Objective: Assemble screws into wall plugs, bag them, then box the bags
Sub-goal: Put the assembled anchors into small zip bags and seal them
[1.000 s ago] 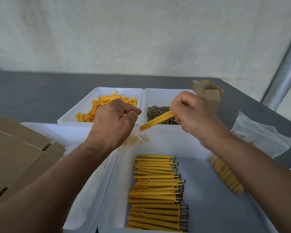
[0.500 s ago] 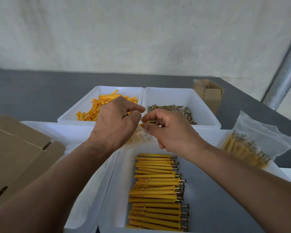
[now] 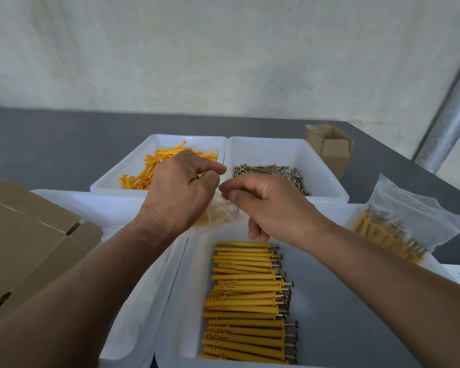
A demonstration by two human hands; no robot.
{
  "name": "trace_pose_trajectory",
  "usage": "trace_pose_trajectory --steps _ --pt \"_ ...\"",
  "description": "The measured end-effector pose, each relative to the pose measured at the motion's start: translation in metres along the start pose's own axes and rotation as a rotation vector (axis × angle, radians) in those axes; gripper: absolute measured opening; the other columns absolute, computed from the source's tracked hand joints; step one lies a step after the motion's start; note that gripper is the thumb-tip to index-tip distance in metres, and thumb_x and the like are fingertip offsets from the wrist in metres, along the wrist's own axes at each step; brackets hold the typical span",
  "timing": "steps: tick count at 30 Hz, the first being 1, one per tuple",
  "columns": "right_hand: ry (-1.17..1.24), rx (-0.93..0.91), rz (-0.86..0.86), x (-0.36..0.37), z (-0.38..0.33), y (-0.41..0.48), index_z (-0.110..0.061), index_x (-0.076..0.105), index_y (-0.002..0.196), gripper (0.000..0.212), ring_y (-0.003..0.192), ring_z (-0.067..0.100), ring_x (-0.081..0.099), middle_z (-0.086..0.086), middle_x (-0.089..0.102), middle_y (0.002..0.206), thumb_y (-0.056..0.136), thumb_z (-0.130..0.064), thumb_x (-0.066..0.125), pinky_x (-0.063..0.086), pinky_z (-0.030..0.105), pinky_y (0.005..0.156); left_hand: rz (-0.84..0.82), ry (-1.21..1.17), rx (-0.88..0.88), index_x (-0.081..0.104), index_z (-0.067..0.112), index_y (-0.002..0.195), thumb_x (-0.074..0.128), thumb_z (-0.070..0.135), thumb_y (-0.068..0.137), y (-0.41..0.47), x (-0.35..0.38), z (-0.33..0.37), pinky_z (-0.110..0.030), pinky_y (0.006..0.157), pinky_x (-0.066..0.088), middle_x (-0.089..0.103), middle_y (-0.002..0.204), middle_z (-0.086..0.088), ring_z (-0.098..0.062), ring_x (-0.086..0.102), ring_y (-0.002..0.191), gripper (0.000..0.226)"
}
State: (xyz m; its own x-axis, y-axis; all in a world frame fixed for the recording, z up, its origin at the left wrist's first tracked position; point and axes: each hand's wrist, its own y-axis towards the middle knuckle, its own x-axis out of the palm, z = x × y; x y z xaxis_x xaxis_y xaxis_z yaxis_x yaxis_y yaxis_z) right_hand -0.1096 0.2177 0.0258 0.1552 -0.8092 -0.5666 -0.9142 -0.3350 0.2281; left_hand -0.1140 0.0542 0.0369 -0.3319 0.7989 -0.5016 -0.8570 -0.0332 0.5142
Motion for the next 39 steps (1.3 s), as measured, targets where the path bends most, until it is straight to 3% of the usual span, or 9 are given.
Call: trace_pose_trajectory --steps 2,6,10,12,15,19,25,29,39 --pt "0.008 0.007 0.069 -0.005 -0.001 0.001 -0.034 0.07 0.098 0.03 0.048 0.013 0.066 -0.013 0.072 0.095 0.099 -0.013 0.049 0.052 0.025 0.044 0.004 -0.002 -0.01 0.077 0.019 0.096 0.044 0.026 0.071 0.0 -0.001 0.0 -0.026 0.074 0.047 0.061 0.088 0.01 -0.008 0.059 0.071 0.042" --pt "-0.072 0.116 0.117 -0.023 0.002 0.003 -0.026 0.07 0.079 0.037 0.051 0.01 0.067 -0.007 0.072 0.083 0.091 -0.003 0.044 0.052 0.022 0.045 0.011 -0.009 -0.036 0.077 0.02 0.094 0.044 0.026 0.07 0.0 -0.002 0.001 -0.03 0.076 0.051 0.062 0.088 0.008 -0.015 0.06 0.074 0.042" --pt "-0.471 0.305 -0.366 -0.03 0.008 0.0 -0.025 0.07 0.093 0.03 0.071 0.016 0.073 0.004 0.074 0.09 0.094 -0.006 0.046 0.062 0.031 0.064 0.011 -0.013 -0.04 0.077 0.019 0.095 0.044 0.025 0.07 0.0 -0.003 0.001 -0.035 0.079 0.053 0.065 0.092 0.003 -0.017 0.062 0.077 0.042" --pt "-0.692 0.315 -0.573 -0.028 0.012 -0.003 -0.025 0.07 0.102 0.022 0.075 0.017 0.074 0.003 0.074 0.092 0.094 -0.017 0.052 0.06 0.029 0.066 0.007 -0.014 -0.039 0.078 0.019 0.095 0.044 0.025 0.07 0.0 -0.002 0.001 -0.034 0.079 0.053 0.064 0.091 0.006 -0.016 0.061 0.076 0.042" --pt "-0.711 0.368 -0.675 -0.026 0.017 -0.006 -0.025 0.069 0.104 0.015 0.075 0.018 0.071 0.006 0.071 0.094 0.091 -0.031 0.065 0.055 0.022 0.059 0.005 -0.011 -0.038 0.078 0.019 0.096 0.044 0.025 0.07 0.0 -0.002 0.001 -0.032 0.078 0.051 0.062 0.088 0.008 -0.014 0.058 0.074 0.043" --pt "-0.717 0.443 -0.806 -0.018 0.02 -0.009 -0.019 0.061 0.12 0.037 0.063 0.017 0.065 0.007 0.064 0.089 0.088 -0.031 0.072 0.056 0.025 0.061 0.003 -0.01 -0.042 0.077 0.02 0.096 0.044 0.025 0.07 0.0 -0.002 0.001 -0.036 0.079 0.053 0.062 0.09 0.007 -0.016 0.059 0.076 0.042" --pt "-0.731 0.437 -0.841 -0.007 0.018 -0.012 -0.006 0.058 0.122 0.039 0.055 0.013 0.059 0.007 0.063 0.087 0.088 -0.021 0.072 0.052 0.021 0.056 -0.008 0.008 -0.029 0.077 0.02 0.098 0.044 0.026 0.071 -0.001 -0.002 0.001 -0.039 0.078 0.055 0.061 0.091 0.007 -0.015 0.06 0.076 0.044" --pt "-0.698 0.438 -0.845 -0.008 0.018 -0.011 -0.005 0.059 0.122 0.038 0.057 0.011 0.059 0.017 0.069 0.109 0.089 -0.019 0.071 0.05 0.018 0.054 -0.009 0.005 -0.032 0.077 0.019 0.099 0.044 0.026 0.07 0.0 -0.002 0.001 -0.04 0.079 0.055 0.061 0.09 0.008 -0.015 0.06 0.076 0.044" --pt "-0.677 0.349 -0.797 -0.012 0.022 -0.007 -0.022 0.055 0.1 0.026 0.059 0.01 0.06 0.005 0.066 0.096 0.085 -0.026 0.075 0.046 0.015 0.049 -0.004 0.001 -0.035 0.077 0.021 0.097 0.045 0.025 0.07 0.0 -0.002 0.0 -0.041 0.08 0.054 0.06 0.087 0.012 -0.016 0.061 0.077 0.043"
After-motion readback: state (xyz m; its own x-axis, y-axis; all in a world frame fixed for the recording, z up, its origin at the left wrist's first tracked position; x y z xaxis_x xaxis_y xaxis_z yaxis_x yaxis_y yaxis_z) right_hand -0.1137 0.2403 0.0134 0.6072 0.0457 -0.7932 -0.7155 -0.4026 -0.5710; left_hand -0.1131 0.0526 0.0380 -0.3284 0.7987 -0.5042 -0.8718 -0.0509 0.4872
